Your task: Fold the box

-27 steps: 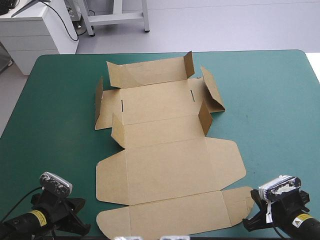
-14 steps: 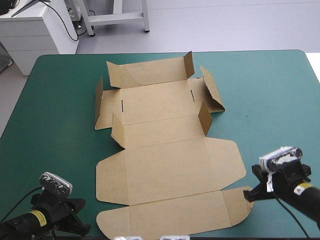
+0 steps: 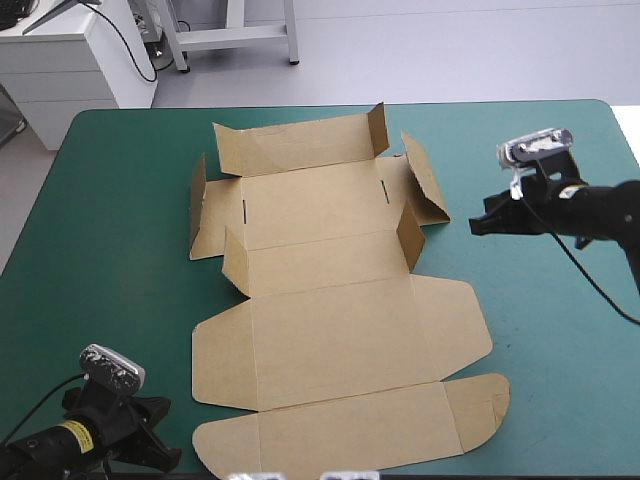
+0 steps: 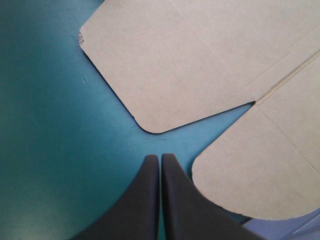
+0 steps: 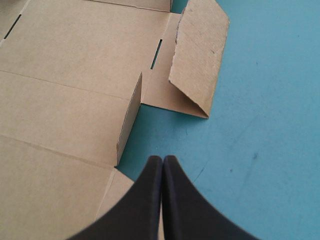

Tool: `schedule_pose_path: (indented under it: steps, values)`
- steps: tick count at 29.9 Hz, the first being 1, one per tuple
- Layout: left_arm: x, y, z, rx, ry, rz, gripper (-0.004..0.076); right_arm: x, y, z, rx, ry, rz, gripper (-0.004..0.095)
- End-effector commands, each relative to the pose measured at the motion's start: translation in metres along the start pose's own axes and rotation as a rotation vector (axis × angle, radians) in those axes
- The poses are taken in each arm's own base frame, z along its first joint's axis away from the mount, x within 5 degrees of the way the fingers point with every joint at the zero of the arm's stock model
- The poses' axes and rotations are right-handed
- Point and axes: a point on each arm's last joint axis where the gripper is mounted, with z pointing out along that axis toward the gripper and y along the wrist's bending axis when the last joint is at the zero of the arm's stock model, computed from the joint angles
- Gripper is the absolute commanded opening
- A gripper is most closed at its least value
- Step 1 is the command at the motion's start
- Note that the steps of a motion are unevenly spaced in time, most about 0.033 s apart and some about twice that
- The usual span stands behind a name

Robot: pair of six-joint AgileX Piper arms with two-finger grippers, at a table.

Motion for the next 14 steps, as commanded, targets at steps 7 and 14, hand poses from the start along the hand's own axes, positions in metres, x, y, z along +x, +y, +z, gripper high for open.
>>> schedule_pose_path:
  steps: [7, 14]
  values:
    - [-0.009, -0.001, -0.005, 0.007, -0.060, -0.002, -0.0008, -0.073, 0.004, 0.067, 0.028, -0.001, -0.095, -0.0015]
    - [-0.009, -0.001, -0.005, 0.007, -0.059, -0.002, -0.0008, -0.099, 0.003, 0.110, 0.022, 0.087, -0.138, 0.0314]
